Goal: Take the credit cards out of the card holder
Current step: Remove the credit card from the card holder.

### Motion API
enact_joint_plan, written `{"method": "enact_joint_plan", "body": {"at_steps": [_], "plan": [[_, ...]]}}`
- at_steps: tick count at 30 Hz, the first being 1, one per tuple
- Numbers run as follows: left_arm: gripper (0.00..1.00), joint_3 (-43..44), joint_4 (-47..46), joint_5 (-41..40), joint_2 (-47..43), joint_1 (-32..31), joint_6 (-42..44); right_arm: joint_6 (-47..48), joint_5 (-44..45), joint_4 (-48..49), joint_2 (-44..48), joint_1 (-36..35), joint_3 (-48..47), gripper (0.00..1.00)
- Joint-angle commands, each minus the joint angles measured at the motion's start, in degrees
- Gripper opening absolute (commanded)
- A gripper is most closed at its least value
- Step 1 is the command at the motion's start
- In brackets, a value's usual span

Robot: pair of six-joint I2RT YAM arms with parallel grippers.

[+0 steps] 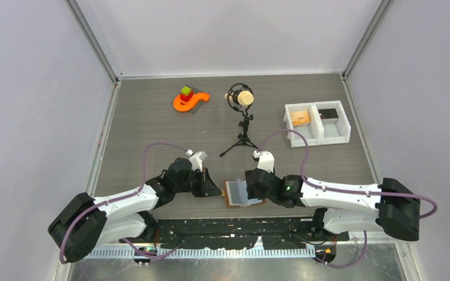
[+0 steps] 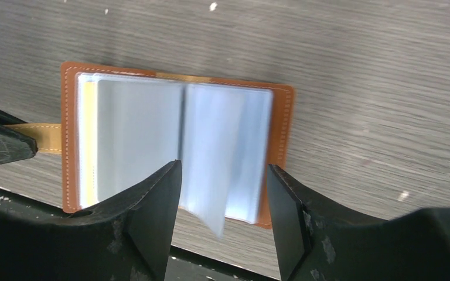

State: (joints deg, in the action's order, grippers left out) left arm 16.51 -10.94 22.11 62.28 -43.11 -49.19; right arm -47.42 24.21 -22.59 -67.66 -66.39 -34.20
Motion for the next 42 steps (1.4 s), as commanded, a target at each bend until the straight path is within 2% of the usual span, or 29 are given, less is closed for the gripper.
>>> {"method": "enact_joint_plan", "body": {"at_steps": [1, 5, 9, 12, 19, 25, 35, 42], "plan": [[0.0, 0.0, -1.8, 1.1, -0.3, 0.0, 0.6, -1.3, 8.4, -8.3, 5.5, -0.3, -2.3, 0.61], [0.0, -0.1, -1.4, 1.0, -0.8, 0.1, 0.7, 1.0, 6.7, -8.5, 9.8, -0.3, -4.2, 0.59], [0.0, 0.0, -1.3, 1.1, -0.8, 0.0, 0.6, 5.2, -0.5, 2.3, 11.8, -0.3, -1.5, 0.59], [0.0, 0.1, -1.1, 1.3, -1.0, 0.0, 0.6, 5.7, -3.6, 8.4, 9.2, -0.3, -0.8, 0.6], [0.0, 0.2, -0.2, 1.2, -1.6, 0.0, 0.8, 5.5, -7.2, 12.0, -0.4, -0.3, -3.4, 0.73], [0.0, 0.3, -0.3, 1.4, -1.3, 0.0, 0.8, 4.7, -9.4, 14.1, -6.6, -0.3, -3.7, 0.75], [0.0, 0.4, -0.8, 1.8, -0.9, 0.0, 0.8, 3.9, -11.1, 16.8, -9.4, -0.4, -2.3, 0.76], [0.0, 0.3, -0.8, 1.8, -1.0, 0.0, 0.8, 3.4, -7.6, 11.7, -10.7, -0.4, -3.1, 0.73]]}}
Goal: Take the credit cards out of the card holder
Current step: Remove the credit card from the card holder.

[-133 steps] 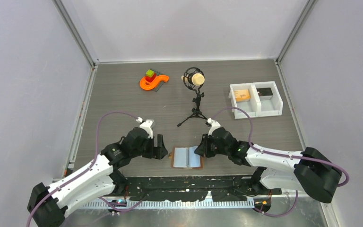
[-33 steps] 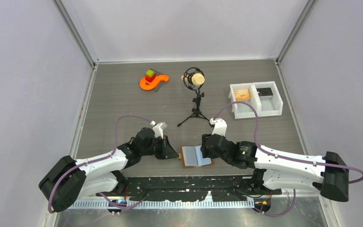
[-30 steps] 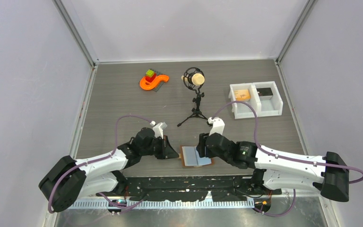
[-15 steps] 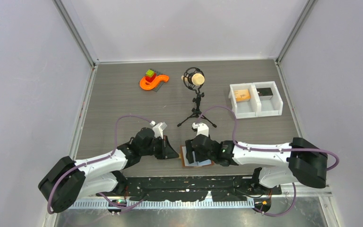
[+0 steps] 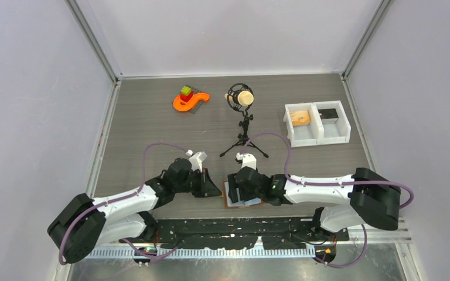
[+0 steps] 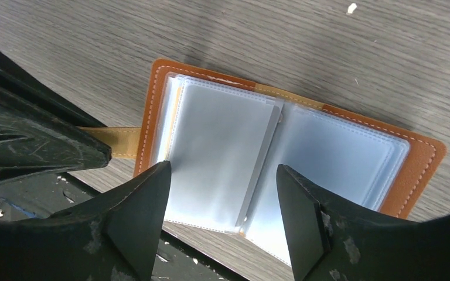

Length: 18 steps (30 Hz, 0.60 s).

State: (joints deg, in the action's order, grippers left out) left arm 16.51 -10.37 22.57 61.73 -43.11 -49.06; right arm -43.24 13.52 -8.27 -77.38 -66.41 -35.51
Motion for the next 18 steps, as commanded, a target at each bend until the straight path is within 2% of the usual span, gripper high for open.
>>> {"method": "enact_joint_plan", "body": {"at_steps": [1, 9, 15, 18], "plan": [[0.0, 0.3, -1.3, 1.3, -0.6, 0.0, 0.7, -0.9, 3.8, -3.5, -1.0, -0.4, -1.9, 0.72], [0.0, 0.2, -0.4, 0.9, -0.9, 0.0, 0.9, -2.3, 13.1, -14.1, 3.6, -0.4, -1.2, 0.67], [0.0, 0.3, 0.0, 0.9, -0.8, 0.0, 1.0, -4.8, 22.4, -27.5, 10.4, -0.3, -2.5, 0.64], [0.0, 0.4, 0.2, 0.8, -1.0, 0.0, 1.0, -4.9, 24.0, -31.2, 14.9, -0.4, -4.0, 0.63]]}}
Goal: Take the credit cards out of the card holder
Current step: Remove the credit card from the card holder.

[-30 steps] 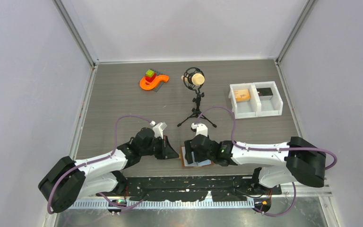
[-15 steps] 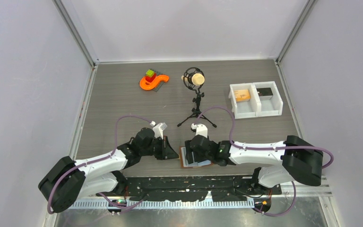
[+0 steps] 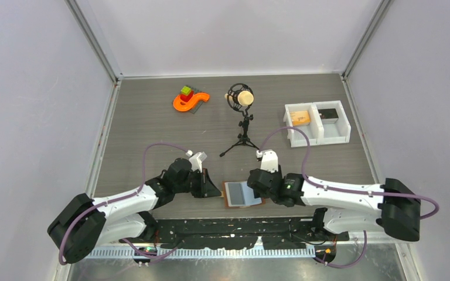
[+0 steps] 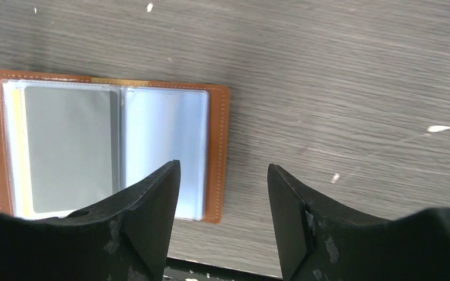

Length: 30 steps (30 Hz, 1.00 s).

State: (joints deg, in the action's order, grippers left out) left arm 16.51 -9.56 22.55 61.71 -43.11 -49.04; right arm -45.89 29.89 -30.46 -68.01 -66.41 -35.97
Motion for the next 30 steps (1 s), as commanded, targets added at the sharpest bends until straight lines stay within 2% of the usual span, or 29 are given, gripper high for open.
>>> {"method": "enact_joint_plan", "body": {"at_steps": [1, 6, 11, 19, 30], "plan": [[0.0, 0.3, -0.6, 0.8, -1.0, 0.0, 1.0, -0.9, 6.7, -8.2, 6.4, -0.4, -4.1, 0.63], [0.0, 0.4, -0.8, 0.8, -0.9, 0.0, 0.9, 4.9, -3.0, 5.2, 11.3, -0.3, -2.1, 0.63], [0.0, 0.3, -0.7, 0.7, -1.1, 0.0, 0.8, 5.4, -10.4, 15.9, 5.3, -0.4, -0.9, 0.66], [0.0, 0.4, -0.9, 0.8, -1.0, 0.0, 0.7, 5.2, -17.0, 22.7, -5.4, -0.4, -2.0, 0.71], [0.0, 0.7, -1.5, 1.5, 0.0, 0.0, 1.0, 3.4, -18.2, 23.3, -10.7, -0.4, -1.5, 0.72]]}}
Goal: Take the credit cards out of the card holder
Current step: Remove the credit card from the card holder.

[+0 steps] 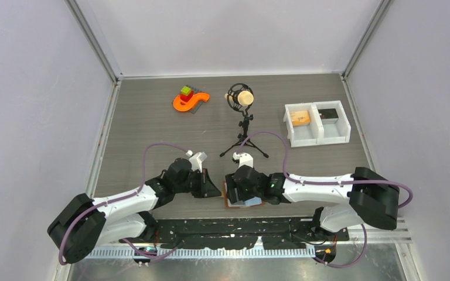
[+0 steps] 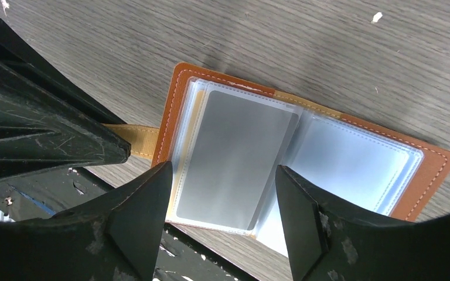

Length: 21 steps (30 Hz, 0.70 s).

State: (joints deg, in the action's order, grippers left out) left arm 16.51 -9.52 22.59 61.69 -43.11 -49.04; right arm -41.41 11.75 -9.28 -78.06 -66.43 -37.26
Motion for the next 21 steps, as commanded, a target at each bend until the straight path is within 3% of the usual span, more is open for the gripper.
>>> {"method": "enact_joint_plan", "body": {"at_steps": [1, 7, 21], "plan": [[0.0, 0.8, -1.6, 1.5, 0.2, 0.0, 1.1, -1.1, 0.1, 1.9, -0.7, -0.4, -0.2, 0.71], [0.0, 0.8, -1.6, 1.7, 0.3, 0.0, 1.3, -1.2, 2.3, -0.2, 0.0, -0.3, 0.1, 0.66], [0.0, 0.7, -1.1, 1.4, -0.1, 0.0, 1.3, -1.3, 4.6, -2.7, 4.0, -0.4, 1.1, 0.68]]}}
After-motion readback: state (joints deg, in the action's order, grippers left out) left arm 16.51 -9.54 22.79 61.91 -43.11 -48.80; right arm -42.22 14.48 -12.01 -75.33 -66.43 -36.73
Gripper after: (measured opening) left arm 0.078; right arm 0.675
